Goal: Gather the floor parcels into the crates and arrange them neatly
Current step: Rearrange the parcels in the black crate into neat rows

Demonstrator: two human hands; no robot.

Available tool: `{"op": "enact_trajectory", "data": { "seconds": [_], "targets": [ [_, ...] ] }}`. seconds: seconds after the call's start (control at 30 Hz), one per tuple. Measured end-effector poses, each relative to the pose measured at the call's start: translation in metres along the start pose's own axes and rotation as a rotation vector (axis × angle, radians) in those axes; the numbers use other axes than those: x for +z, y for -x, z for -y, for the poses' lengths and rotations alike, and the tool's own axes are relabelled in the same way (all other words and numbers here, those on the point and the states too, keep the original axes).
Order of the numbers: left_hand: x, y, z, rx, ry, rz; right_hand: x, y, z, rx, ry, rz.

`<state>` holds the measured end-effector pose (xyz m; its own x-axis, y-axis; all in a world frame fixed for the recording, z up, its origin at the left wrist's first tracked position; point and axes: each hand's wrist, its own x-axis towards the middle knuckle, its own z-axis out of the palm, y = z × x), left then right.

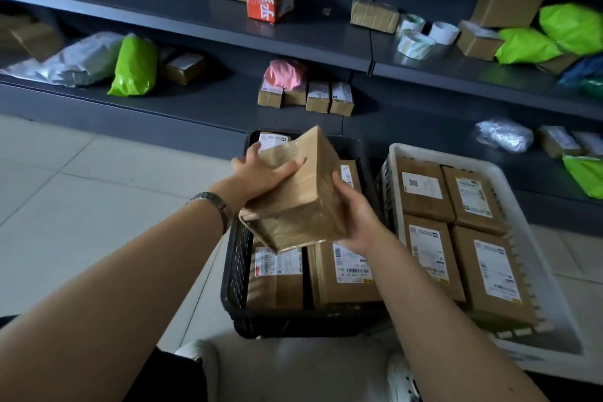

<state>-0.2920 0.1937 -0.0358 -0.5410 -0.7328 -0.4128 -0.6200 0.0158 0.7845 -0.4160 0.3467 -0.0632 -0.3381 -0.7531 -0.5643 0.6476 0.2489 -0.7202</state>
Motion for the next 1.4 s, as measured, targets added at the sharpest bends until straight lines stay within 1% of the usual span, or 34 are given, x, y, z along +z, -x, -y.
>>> {"op": "enact_trajectory", "data": {
  "seconds": [0.03, 0.07, 0.1, 0.17, 0.2, 0.3, 0.37, 0.4, 0.47, 0.57, 0.6, 0.63, 0.67, 0.73, 0.77, 0.8, 0.83, 0.87, 0.9, 0.97, 1.03, 1.1, 1.17, 1.23, 1.3, 1.4],
  "targets": [
    [-0.001, 0.001, 0.008, -0.018, 0.05, 0.069, -0.002, -0.001, -0.006, 0.005, 0.039, -0.017],
    [-0.001, 0.002, 0.015, -0.001, 0.08, 0.134, -0.004, -0.005, -0.013, -0.001, 0.1, -0.071],
    [0.0, -0.002, 0.028, 0.043, 0.103, 0.155, -0.003, -0.005, -0.018, -0.017, 0.187, -0.122],
    [0.007, -0.003, 0.046, 0.058, 0.103, 0.086, -0.003, -0.011, -0.032, -0.07, 0.424, -0.275],
    [0.014, -0.007, 0.057, 0.024, 0.083, 0.052, -0.001, -0.015, -0.038, -0.08, 0.52, -0.304],
    [0.036, -0.018, 0.086, -0.095, -0.076, 0.078, 0.007, -0.033, -0.064, 0.052, 0.628, -0.176],
    [0.054, -0.021, 0.1, -0.123, -0.155, 0.17, 0.009, -0.043, -0.085, 0.155, 0.74, -0.112],
    [0.063, -0.019, 0.105, -0.138, -0.201, 0.245, 0.008, -0.049, -0.096, 0.177, 0.821, -0.097],
    [0.08, -0.02, 0.119, -0.168, -0.395, 0.374, 0.002, -0.062, -0.114, 0.201, 0.936, -0.108],
    [0.088, -0.031, 0.131, -0.13, -0.664, 0.445, 0.001, -0.066, -0.119, 0.261, 1.095, -0.111],
    [0.087, -0.032, 0.127, -0.111, -0.669, 0.452, 0.004, -0.064, -0.117, 0.258, 1.145, -0.096],
    [0.085, -0.034, 0.121, -0.081, -0.619, 0.41, 0.005, -0.062, -0.114, 0.252, 1.182, -0.091],
    [0.08, -0.036, 0.111, -0.055, -0.519, 0.305, 0.008, -0.061, -0.109, 0.231, 1.211, -0.104],
    [0.064, -0.043, 0.088, -0.042, -0.237, -0.033, 0.015, -0.062, -0.093, 0.124, 1.229, -0.188],
    [0.055, -0.048, 0.078, -0.015, -0.123, -0.199, 0.019, -0.066, -0.084, 0.041, 1.197, -0.233],
    [0.046, -0.054, 0.067, 0.01, -0.038, -0.307, 0.023, -0.071, -0.074, -0.034, 1.116, -0.288],
    [0.038, -0.061, 0.057, 0.05, 0.015, -0.368, 0.027, -0.078, -0.064, -0.099, 1.023, -0.332],
    [0.032, -0.067, 0.048, 0.077, 0.055, -0.389, 0.029, -0.087, -0.054, -0.149, 0.956, -0.36],
    [0.027, -0.076, 0.041, 0.101, 0.081, -0.396, 0.031, -0.096, -0.044, -0.179, 0.912, -0.378],
    [0.024, -0.096, 0.036, 0.047, 0.129, -0.32, 0.033, -0.117, -0.028, -0.187, 0.863, -0.378],
    [0.026, -0.115, 0.04, -0.015, 0.249, -0.19, 0.034, -0.139, -0.016, -0.179, 0.81, -0.394],
    [0.034, -0.137, 0.056, -0.142, 0.38, -0.044, 0.035, -0.158, -0.011, -0.169, 0.737, -0.417],
    [0.045, -0.152, 0.071, -0.212, 0.416, 0.038, 0.037, -0.174, -0.012, -0.127, 0.653, -0.42],
    [0.052, -0.145, 0.068, -0.208, 0.39, 0.016, 0.036, -0.183, -0.016, -0.086, 0.637, -0.367],
    [0.058, -0.146, 0.07, -0.226, 0.363, -0.031, 0.032, -0.185, -0.023, -0.042, 0.671, -0.328],
    [0.06, -0.15, 0.075, -0.238, 0.321, -0.003, 0.023, -0.184, -0.028, -0.034, 0.652, -0.387]
  ]
}}
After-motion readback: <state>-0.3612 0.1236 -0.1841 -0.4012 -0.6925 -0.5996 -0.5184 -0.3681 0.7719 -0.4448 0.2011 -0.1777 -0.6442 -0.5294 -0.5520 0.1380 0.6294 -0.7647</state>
